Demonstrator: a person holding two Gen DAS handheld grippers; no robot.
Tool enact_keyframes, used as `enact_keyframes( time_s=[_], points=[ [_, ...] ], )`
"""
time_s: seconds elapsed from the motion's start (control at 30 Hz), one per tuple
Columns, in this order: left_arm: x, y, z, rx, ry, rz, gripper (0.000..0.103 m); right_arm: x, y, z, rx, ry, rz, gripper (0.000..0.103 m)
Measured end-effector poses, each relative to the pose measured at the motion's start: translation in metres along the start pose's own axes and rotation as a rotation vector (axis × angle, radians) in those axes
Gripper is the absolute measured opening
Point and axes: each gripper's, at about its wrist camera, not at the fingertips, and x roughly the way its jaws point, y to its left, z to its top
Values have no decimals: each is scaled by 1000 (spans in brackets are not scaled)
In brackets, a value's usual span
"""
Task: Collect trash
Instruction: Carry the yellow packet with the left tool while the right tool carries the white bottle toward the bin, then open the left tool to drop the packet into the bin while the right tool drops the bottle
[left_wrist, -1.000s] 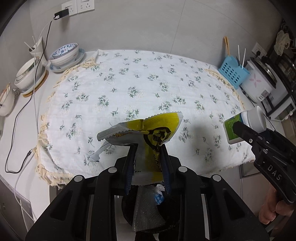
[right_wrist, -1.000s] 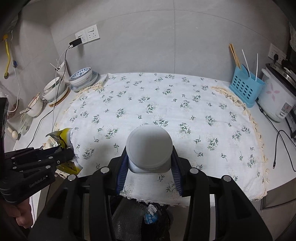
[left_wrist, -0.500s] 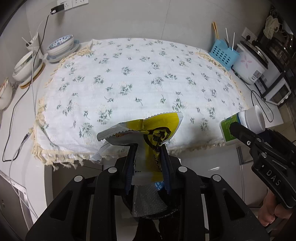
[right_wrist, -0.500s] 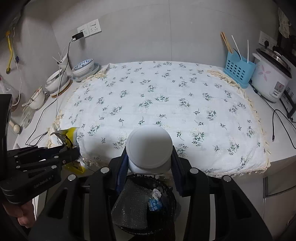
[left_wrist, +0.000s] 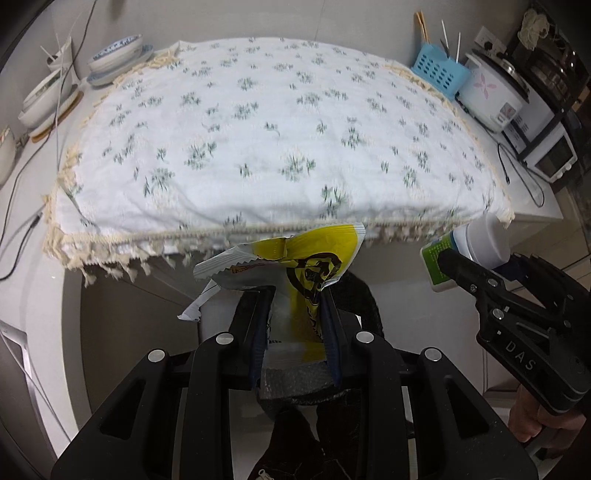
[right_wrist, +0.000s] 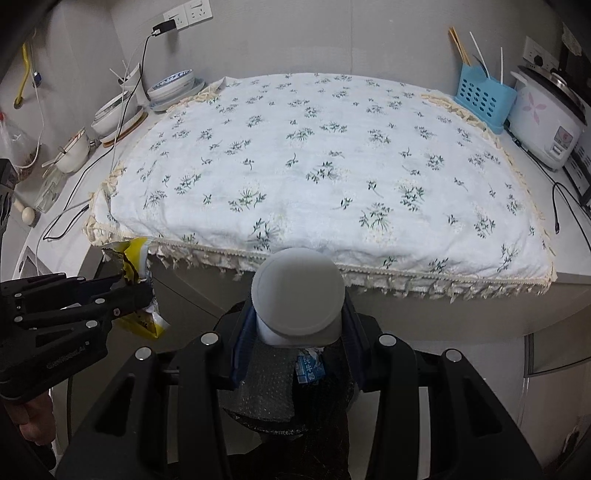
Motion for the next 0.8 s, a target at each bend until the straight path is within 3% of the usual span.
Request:
enact_keyframes(
  time_s=[0.4, 0.67, 0.8],
  points=[
    [85, 6, -46, 18, 154, 9, 26, 54, -15, -49, 56, 106, -23, 40],
    [132, -16, -53, 55, 182, -4, 27, 74, -34, -69, 98, 161, -53, 40],
    [143, -25, -57, 76, 167, -14, 45, 79, -40, -74, 104, 181, -72, 40]
  ],
)
